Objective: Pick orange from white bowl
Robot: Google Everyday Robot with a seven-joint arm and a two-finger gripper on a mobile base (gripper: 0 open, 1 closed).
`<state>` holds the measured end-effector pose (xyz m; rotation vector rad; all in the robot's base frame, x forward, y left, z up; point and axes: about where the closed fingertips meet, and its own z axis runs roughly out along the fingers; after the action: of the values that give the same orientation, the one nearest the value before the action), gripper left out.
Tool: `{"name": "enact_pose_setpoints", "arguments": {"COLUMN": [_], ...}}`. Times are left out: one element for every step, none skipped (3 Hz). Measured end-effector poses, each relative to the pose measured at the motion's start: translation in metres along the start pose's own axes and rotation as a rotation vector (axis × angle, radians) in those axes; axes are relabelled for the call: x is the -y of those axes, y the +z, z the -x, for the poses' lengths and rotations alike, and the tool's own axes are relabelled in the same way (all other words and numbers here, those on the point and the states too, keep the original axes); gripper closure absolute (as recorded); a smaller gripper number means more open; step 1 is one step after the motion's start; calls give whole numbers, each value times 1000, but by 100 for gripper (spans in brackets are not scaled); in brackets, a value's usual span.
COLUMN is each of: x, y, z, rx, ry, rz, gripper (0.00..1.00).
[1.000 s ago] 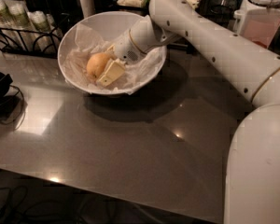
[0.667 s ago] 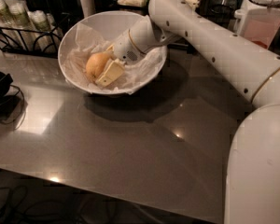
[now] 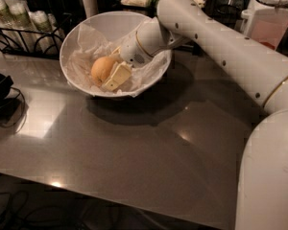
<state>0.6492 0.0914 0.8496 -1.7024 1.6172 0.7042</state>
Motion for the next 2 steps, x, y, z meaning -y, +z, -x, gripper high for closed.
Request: {"name": "enact_pose_setpoints", "arguments": {"x": [0, 0], "y": [0, 1], "z": [0, -3], "rx": [0, 0], "ry": [0, 0], "rz": [0, 0], "gripper": [100, 100]}}
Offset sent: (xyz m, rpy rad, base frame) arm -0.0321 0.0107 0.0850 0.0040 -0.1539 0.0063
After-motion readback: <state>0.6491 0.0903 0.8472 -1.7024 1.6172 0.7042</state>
